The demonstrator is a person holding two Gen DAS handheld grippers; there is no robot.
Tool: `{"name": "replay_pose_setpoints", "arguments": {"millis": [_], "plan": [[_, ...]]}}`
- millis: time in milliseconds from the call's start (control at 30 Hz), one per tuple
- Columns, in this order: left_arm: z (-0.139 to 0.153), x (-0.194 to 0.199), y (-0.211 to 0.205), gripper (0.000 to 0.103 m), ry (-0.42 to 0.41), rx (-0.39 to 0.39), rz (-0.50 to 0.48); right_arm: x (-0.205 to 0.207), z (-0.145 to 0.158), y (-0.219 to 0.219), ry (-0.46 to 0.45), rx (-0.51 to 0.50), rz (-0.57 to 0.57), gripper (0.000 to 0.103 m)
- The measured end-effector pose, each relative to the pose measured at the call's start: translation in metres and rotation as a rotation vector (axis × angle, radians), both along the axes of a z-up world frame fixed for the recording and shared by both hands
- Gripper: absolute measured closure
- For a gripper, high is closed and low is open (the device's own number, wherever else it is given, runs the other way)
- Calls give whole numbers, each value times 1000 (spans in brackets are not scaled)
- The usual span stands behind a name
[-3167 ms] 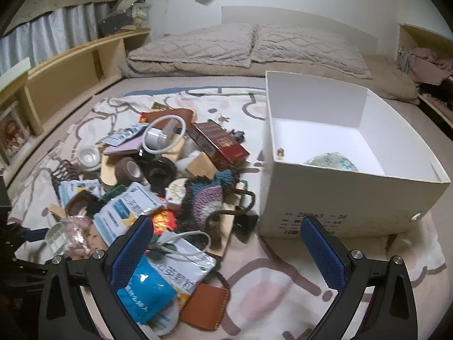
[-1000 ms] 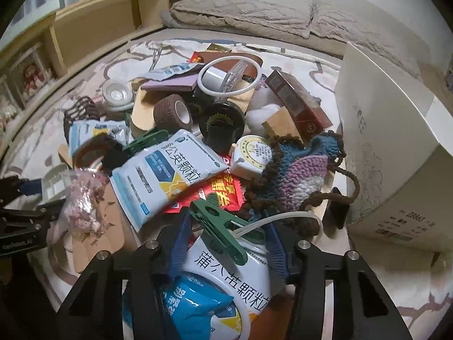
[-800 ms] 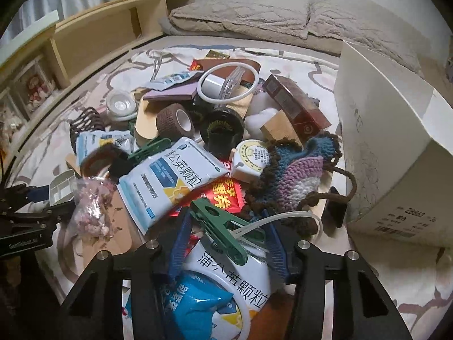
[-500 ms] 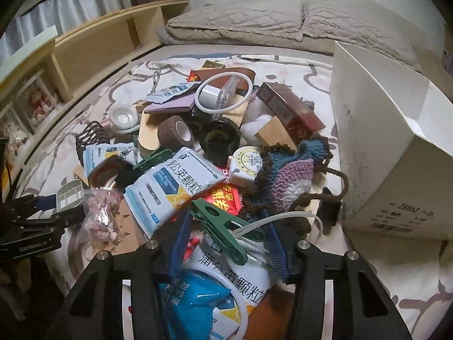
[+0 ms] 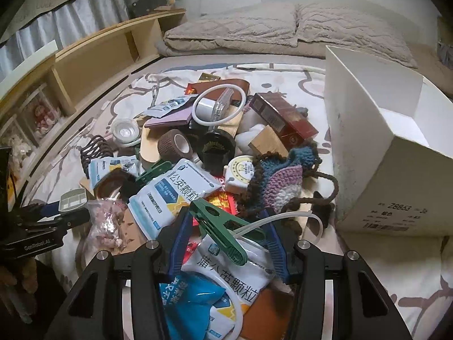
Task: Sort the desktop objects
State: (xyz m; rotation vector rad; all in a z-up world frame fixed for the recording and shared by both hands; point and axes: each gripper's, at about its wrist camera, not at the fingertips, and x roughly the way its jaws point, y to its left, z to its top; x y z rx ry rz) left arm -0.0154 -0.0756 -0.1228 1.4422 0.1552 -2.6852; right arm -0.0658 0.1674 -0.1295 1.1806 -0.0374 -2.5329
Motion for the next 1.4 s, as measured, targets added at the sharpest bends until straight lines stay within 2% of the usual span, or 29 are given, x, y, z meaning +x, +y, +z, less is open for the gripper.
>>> {"name": "replay_pose_setpoints", "arguments": {"millis": [233, 333, 533, 1100, 1400], "plan": [[1, 1, -4, 37, 4, 5, 16, 1, 3, 5, -4, -32, -3, 52], [0, 0, -2, 37, 0, -4, 12, 1, -1, 2, -37, -39, 30, 52], [-1, 0, 0, 37, -5, -14, 3, 3, -15, -17, -90, 33, 100, 52], [-3, -1, 2, 37, -17, -19, -8, 1, -16, -17, -88, 22, 100, 51], [2, 1, 0, 37, 7, -7, 5, 3, -10, -17, -64, 5, 100, 51]]}}
